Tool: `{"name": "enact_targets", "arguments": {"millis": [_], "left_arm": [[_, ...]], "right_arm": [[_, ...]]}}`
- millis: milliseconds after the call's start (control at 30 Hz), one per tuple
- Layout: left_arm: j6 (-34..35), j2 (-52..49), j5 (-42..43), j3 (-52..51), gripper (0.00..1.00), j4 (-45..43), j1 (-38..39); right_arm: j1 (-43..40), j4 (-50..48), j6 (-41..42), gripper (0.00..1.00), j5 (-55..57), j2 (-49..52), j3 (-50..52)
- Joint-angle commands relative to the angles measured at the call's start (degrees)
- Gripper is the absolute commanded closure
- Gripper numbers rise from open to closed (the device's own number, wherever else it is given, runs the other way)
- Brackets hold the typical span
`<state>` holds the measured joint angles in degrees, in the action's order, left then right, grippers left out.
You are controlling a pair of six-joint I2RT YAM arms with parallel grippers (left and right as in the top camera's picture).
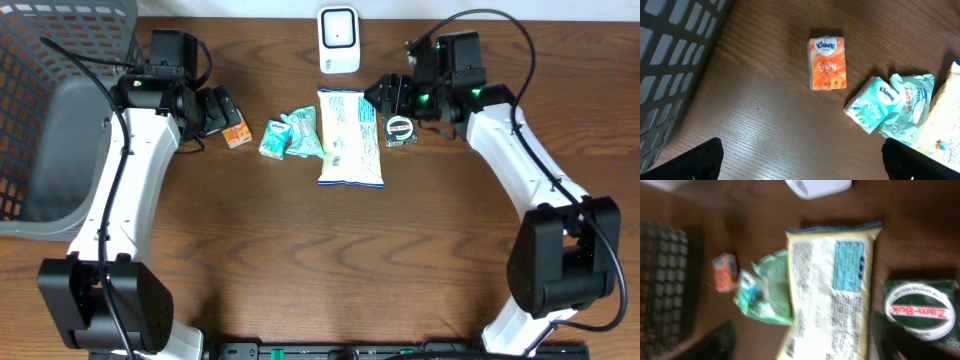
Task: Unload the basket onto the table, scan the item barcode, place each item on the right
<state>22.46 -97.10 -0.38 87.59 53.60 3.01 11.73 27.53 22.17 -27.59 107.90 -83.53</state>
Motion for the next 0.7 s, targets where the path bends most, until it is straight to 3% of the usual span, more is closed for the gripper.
{"name": "enact_targets", "arguments": {"millis": [0,133,400,600,667], "left_arm": [[-0.37,-0.26,-0.74,0.26,0.0,0.15,-0.2],[-0.35,-0.24,-0.74,0.26,0.0,0.15,-0.2],[-0.37,-0.26,-0.74,0.26,0.0,0.15,-0.2],[-0.37,-0.26,-0.74,0.26,0.0,0.15,-0.2],[-0.35,-0.26,-0.74,0.26,0.0,0.15,-0.2]], "right_arm": [[0.98,1.03,-0.57,0.02,2.64,1.53,-0.39],[1.44,1.05,-0.48,0.01,2.56,1.53,-0.39],[4.87,0.37,-0.57,0.13,14.34,1.64,1.97],[6.49,-0.55,-0.57,0.27,21.53,1.64,2.67],[6.49,-0.55,-0.39,0.37,21.49,1.68,2.73]]}}
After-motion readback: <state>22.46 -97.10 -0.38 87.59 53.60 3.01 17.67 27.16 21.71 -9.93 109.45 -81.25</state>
